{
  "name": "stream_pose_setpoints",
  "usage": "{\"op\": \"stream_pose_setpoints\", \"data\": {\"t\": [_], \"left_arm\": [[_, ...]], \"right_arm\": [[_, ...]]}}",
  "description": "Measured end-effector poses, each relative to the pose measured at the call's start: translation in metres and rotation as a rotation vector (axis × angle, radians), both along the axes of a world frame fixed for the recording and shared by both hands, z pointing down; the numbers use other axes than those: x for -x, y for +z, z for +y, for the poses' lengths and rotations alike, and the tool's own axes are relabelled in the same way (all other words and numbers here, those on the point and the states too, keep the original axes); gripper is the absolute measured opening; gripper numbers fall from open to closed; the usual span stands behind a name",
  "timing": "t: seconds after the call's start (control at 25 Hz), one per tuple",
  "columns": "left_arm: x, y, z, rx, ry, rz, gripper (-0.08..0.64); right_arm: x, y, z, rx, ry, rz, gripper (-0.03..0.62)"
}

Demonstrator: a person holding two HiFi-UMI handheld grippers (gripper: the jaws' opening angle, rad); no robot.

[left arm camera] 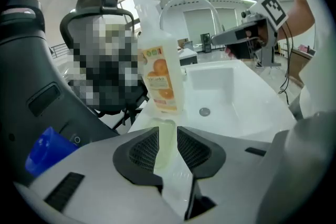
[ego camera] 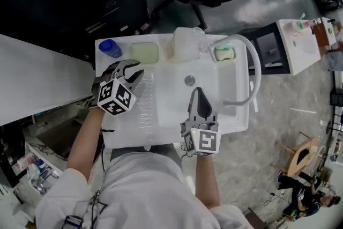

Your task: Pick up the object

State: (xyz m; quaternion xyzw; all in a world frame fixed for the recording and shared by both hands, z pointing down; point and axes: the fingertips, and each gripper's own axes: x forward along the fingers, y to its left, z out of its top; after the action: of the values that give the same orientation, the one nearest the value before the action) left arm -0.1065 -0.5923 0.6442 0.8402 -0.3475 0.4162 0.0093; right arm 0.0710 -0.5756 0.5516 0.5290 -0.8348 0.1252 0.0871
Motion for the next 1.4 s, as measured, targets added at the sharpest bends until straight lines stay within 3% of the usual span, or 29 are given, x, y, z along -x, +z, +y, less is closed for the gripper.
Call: {"op": "stream_pose_setpoints", "data": {"t": [0.16, 0.32, 0.56, 0.96, 1.4], "left_arm": [[-0.002, 0.037, -0.009, 0.058, 0.036, -0.101, 0.112], [-0.003, 0.062, -0.016, 0.065, 0.085, -0.218, 0.112], [-0.003, 0.088, -0.024, 0.094, 0.126, -0.290, 0.112], [-0.005, 0.098, -0.035, 0.080, 0.143, -0.324, 0.098], [-0.007, 0.096, -0.027, 0.118, 0.150, -0.332, 0.052]], "right_arm": [[0.001, 0.007, -0.004, 0.003, -0.019, -0.007, 0.008], [-0.001, 0.012, -0.011, 0.009, -0.019, -0.003, 0.008], [-0.002, 0.026, -0.018, 0.036, -0.016, 0.004, 0.008], [0.000, 0.035, -0.022, 0.058, -0.028, 0.010, 0.008], [0.002, 0.025, -0.012, 0.053, -0.043, 0.002, 0.008]]}}
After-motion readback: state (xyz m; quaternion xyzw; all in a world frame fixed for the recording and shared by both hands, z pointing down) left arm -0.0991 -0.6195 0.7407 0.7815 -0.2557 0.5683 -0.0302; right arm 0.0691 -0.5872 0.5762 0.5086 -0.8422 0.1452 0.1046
